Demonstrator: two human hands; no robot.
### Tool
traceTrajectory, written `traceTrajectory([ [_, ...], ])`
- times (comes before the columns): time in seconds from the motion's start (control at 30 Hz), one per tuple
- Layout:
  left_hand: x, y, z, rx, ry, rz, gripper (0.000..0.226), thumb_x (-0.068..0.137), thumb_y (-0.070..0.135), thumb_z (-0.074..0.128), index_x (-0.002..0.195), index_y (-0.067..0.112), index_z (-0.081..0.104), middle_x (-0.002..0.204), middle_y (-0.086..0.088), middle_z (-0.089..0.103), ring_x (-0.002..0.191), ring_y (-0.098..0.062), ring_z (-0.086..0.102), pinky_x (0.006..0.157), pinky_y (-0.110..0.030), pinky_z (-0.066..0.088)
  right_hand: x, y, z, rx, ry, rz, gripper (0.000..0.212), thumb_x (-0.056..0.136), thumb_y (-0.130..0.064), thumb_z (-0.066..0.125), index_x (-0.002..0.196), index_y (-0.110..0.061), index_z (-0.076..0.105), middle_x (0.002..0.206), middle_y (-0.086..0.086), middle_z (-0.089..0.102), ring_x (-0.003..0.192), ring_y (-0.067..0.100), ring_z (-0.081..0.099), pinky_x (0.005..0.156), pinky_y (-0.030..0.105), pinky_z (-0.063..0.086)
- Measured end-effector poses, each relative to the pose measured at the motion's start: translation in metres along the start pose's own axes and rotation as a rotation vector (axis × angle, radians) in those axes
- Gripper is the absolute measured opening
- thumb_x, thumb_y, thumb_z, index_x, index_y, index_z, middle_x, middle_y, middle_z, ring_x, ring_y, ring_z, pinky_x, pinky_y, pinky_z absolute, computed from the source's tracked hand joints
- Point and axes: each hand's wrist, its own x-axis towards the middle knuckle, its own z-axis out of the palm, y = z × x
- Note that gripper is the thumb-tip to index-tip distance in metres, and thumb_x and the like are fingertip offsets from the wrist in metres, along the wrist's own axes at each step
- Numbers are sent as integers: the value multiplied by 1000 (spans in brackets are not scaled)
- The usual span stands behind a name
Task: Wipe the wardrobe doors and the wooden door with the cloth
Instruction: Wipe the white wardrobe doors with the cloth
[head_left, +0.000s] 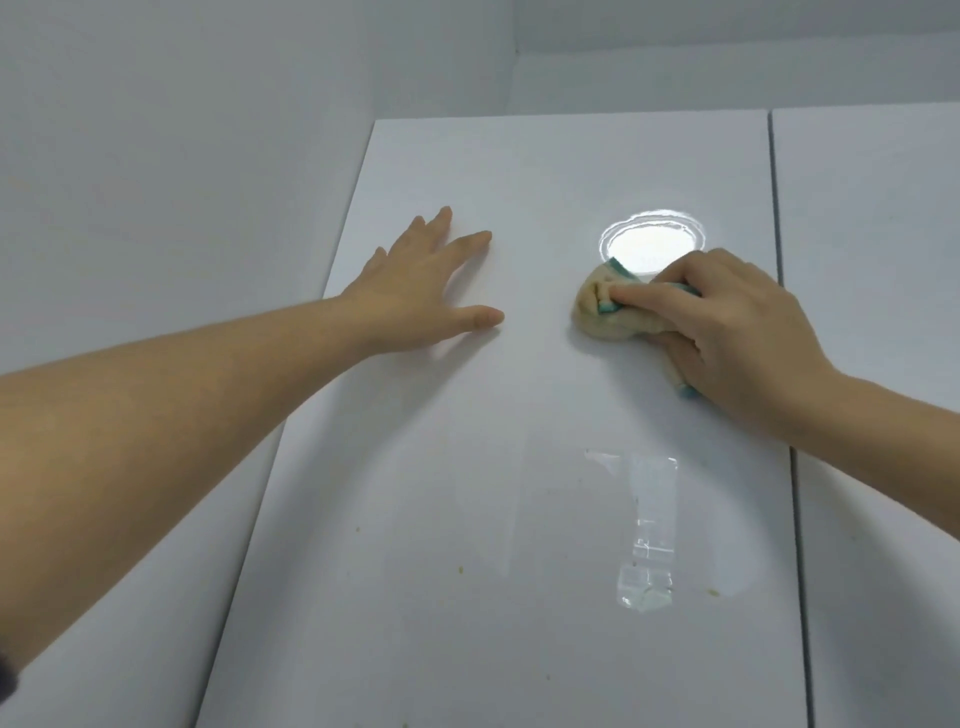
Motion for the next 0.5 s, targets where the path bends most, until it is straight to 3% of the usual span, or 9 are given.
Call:
traceTrajectory([
  [0.23, -7, 1, 4, 70, -35, 17, 86, 83, 67, 55, 152, 46, 8, 163, 10, -9, 150, -13, -10, 120, -52, 9, -40, -6, -18, 8, -100, -157, 32, 91, -14, 47, 109, -17, 72, 91, 10, 63, 70, 32, 54, 58, 33, 39],
  [0.33, -7, 0, 3, 106, -49, 19, 86, 83, 68, 53, 152, 48, 5, 163, 11, -10, 150, -13, -9, 120, -50, 11, -24, 19, -21, -37, -57, -52, 34, 85, -9, 49, 114, -20, 63, 96, 10, 63, 76, 36, 56, 60, 37, 42],
  [0.4, -7, -3, 0, 114, -53, 23, 85, 83, 69, 53, 151, 50, 5, 163, 12, -10, 150, -12, -8, 120, -50, 10, -17, 28, -21, -14, -17, 58, 36, 88, -16, 44, 117, -16, 65, 98, 12, 62, 81, 37, 55, 62, 39, 44],
  [0.5, -6, -10, 0, 140, -42, 48, 85, 81, 71, 52, 150, 51, 7, 163, 12, -6, 150, -12, -5, 120, -52, 8, -30, 22, -18, 30, -41, 59, 36, 93, -22, 44, 116, -9, 68, 97, 12, 60, 83, 36, 54, 65, 39, 44],
])
